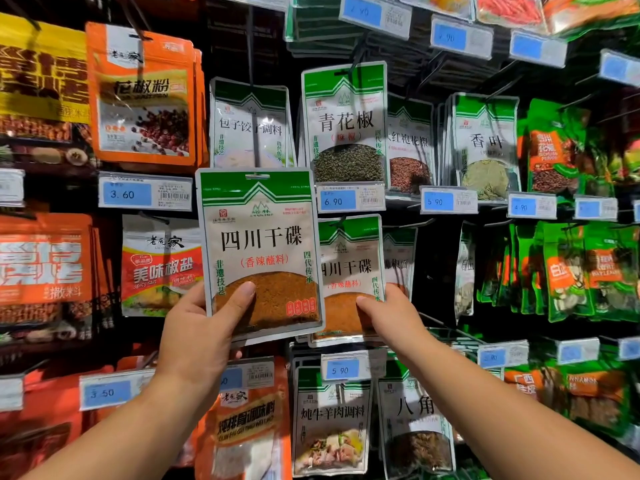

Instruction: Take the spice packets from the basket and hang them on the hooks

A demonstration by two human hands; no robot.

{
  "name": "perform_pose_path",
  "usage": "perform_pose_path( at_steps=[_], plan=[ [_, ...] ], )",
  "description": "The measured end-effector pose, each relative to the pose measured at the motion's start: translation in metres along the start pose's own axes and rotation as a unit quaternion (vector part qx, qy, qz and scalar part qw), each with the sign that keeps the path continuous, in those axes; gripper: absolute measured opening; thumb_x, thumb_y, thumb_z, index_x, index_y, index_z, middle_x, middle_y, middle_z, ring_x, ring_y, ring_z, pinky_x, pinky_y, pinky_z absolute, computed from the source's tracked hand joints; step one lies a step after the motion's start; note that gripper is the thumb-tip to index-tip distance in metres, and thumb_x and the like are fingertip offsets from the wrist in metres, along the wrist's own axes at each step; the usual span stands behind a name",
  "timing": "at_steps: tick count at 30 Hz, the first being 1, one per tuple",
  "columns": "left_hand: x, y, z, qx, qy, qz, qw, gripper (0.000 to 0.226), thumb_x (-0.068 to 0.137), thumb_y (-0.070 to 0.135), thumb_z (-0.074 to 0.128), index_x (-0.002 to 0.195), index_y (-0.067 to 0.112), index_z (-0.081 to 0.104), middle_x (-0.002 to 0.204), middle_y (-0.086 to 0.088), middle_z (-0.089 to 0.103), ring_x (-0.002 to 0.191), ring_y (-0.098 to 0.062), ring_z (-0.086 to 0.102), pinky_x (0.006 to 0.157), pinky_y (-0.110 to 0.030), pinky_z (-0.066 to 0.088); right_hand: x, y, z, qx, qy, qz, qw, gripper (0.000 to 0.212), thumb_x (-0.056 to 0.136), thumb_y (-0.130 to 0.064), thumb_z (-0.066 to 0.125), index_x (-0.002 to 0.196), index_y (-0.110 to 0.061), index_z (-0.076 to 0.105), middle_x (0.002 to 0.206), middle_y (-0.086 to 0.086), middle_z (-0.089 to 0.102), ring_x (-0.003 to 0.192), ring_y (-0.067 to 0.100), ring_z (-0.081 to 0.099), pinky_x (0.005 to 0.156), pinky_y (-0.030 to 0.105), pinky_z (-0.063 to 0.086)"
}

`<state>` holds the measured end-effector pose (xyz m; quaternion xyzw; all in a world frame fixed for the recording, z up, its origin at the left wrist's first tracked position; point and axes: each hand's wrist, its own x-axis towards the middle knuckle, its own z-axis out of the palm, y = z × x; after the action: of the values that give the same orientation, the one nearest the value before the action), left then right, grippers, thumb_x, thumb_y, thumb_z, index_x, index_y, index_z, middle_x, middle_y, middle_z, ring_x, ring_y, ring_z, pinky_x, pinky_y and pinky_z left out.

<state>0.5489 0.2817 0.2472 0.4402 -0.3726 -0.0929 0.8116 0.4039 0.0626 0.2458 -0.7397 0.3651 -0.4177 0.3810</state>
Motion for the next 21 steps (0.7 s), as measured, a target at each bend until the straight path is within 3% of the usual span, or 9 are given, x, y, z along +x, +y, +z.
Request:
perform_pose_path(
  at_steps=[3, 6, 11, 16, 18, 21],
  plan=[
    [-0.001, -0.001, 0.000, 0.004, -0.005, 0.001, 1.000, 0.026, 0.091, 0.017, 0.070, 0.117, 0.018, 0.070, 0.105, 0.001, 0.080, 0.096, -0.017, 0.077, 0.080, -0.032, 0.064, 0.011, 0.003, 0.004, -0.045, 0.017, 0.009, 0.999, 0.043, 0.096, -0.041, 0.059, 0.125, -0.010, 0.048, 0.115, 0.008, 0.056, 0.101, 0.027, 0.057, 0.079, 0.035, 0.043],
    [-0.001, -0.003, -0.002, 0.004, -0.007, 0.001, 1.000, 0.028, 0.090, 0.016, 0.070, 0.118, 0.017, 0.069, 0.105, 0.001, 0.080, 0.094, -0.015, 0.077, 0.071, -0.023, 0.062, 0.019, 0.001, 0.006, -0.078, 0.037, 0.010, 0.996, 0.045, 0.095, -0.038, 0.059, 0.131, -0.012, 0.050, 0.106, 0.004, 0.064, 0.087, 0.024, 0.063, 0.067, 0.034, 0.046],
    [-0.002, -0.006, -0.005, 0.000, -0.013, -0.015, 1.000, 0.027, 0.089, 0.019, 0.072, 0.116, 0.019, 0.071, 0.104, -0.001, 0.080, 0.092, -0.019, 0.078, 0.067, -0.027, 0.063, 0.023, -0.002, 0.009, -0.146, 0.028, 0.021, 0.989, 0.050, 0.086, -0.055, 0.062, 0.118, -0.016, 0.060, 0.103, 0.005, 0.069, 0.091, 0.027, 0.066, 0.084, 0.042, 0.058],
    [-0.006, -0.006, -0.005, -0.001, -0.025, -0.029, 0.999, 0.026, 0.090, 0.020, 0.071, 0.116, 0.019, 0.071, 0.103, 0.000, 0.080, 0.090, -0.018, 0.078, 0.059, -0.027, 0.062, 0.008, -0.003, 0.004, -0.149, 0.057, 0.021, 0.987, 0.053, 0.089, -0.057, 0.064, 0.121, -0.018, 0.049, 0.101, 0.002, 0.066, 0.087, 0.022, 0.064, 0.071, 0.034, 0.052],
    [-0.008, -0.008, -0.004, -0.003, -0.031, -0.039, 0.999, 0.026, 0.089, 0.021, 0.071, 0.115, 0.020, 0.071, 0.101, 0.000, 0.080, 0.084, -0.018, 0.078, 0.051, -0.028, 0.060, -0.002, -0.004, 0.003, -0.138, 0.098, -0.004, 0.986, 0.055, 0.086, -0.056, 0.067, 0.123, -0.019, 0.047, 0.113, 0.001, 0.060, 0.098, 0.023, 0.062, 0.079, 0.039, 0.054],
    [-0.010, -0.011, -0.002, -0.010, -0.045, -0.049, 0.998, 0.034, 0.082, 0.026, 0.072, 0.115, 0.021, 0.072, 0.104, -0.002, 0.080, 0.089, -0.022, 0.078, 0.058, -0.029, 0.061, -0.023, -0.013, 0.001, -0.069, 0.134, -0.073, 0.986, 0.037, 0.093, -0.048, 0.065, 0.115, -0.022, 0.048, 0.116, -0.004, 0.049, 0.108, 0.021, 0.054, 0.086, 0.036, 0.048]
  ],
)
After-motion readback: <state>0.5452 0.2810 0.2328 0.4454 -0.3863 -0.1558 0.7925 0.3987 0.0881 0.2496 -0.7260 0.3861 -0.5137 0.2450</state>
